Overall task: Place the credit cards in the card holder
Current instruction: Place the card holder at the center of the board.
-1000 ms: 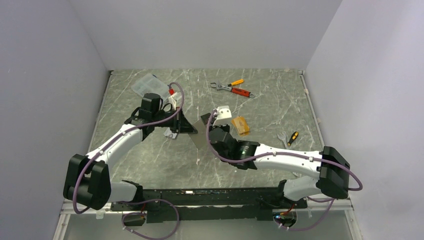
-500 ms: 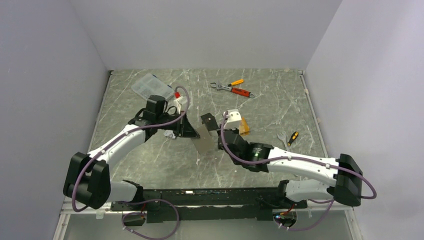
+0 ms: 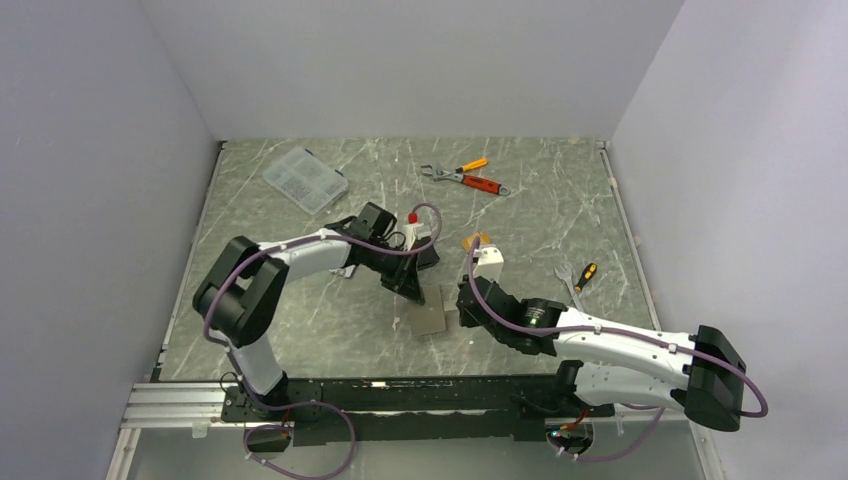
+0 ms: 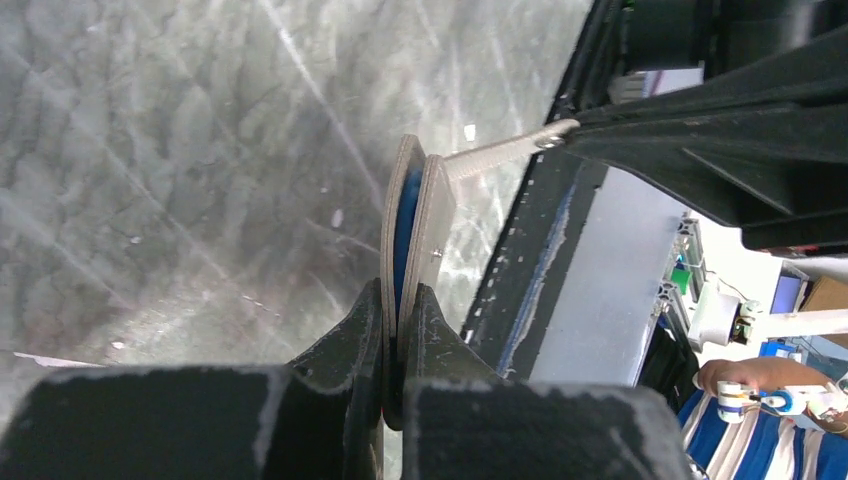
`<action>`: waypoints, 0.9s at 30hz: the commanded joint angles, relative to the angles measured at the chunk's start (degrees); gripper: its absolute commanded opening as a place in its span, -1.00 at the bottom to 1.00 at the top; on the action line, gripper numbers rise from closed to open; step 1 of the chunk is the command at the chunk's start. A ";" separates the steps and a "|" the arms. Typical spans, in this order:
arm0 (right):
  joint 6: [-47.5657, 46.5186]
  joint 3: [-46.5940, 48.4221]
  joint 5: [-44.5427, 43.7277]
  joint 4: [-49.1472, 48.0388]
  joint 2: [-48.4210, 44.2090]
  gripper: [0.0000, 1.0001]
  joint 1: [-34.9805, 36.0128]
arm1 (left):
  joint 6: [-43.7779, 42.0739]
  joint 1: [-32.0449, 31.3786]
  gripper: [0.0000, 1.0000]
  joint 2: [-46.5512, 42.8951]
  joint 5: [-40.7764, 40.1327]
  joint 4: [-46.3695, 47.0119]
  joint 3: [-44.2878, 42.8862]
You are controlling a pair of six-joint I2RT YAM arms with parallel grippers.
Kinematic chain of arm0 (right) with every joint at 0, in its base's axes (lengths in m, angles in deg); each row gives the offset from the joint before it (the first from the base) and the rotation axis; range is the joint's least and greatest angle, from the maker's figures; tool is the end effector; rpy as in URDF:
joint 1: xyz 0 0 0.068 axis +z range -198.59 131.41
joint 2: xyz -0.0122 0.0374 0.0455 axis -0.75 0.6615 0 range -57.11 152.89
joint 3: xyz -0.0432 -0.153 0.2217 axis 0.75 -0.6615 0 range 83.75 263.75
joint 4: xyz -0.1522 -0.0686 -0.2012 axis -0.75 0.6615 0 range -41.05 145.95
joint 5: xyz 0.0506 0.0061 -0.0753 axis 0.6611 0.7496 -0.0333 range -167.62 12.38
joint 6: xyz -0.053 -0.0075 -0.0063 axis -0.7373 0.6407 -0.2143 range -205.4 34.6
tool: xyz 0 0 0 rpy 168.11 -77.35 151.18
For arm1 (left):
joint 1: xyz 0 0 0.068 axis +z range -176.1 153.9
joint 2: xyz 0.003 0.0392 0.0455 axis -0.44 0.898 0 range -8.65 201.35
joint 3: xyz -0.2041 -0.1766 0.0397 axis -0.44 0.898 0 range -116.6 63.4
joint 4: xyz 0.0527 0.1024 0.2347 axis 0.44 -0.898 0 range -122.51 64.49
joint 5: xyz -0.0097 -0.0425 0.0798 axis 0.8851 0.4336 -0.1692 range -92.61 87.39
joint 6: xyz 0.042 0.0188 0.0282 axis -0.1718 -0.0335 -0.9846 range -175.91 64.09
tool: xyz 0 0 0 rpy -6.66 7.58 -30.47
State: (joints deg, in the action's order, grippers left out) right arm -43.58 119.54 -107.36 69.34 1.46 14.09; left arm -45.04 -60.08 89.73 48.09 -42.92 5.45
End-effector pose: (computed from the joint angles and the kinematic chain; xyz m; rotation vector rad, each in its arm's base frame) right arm 0.1113 0.1767 0.2276 -0.1510 2.2312 0.3997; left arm 0.2626 -0.2102 0.1797 0.8704 2.4817 -1.4277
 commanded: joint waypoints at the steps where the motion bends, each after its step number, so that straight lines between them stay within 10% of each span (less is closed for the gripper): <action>1: 2.56 -1.72 3.51 -1.58 1.32 -1.00 -1.47 | -6.22 0.00 -0.94 4.41 -7.19 -4.91 -3.27; 8: 1.48 -2.82 7.35 -4.03 7.80 -1.00 -5.10 | -8.92 -0.17 -0.53 6.36 -14.67 -7.54 -4.22; 17: 0.50 -3.97 11.11 -5.10 8.98 -1.00 -8.60 | -15.71 -0.17 0.97 2.83 -16.73 -11.95 -6.62; 20: 0.36 -3.63 12.64 -4.43 8.54 -0.91 -9.47 | -19.49 -0.05 0.99 -0.11 -16.98 -16.33 -10.68; 27: -2.72 4.14 12.33 1.76 5.84 -0.03 -10.89 | -25.97 4.41 0.99 -10.61 -23.07 -23.41 -15.32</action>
State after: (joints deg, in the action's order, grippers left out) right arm -43.69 116.70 -94.96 68.02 10.14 4.14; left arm -65.58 -59.05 87.31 29.49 -62.46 -7.23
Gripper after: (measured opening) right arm 0.409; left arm 0.994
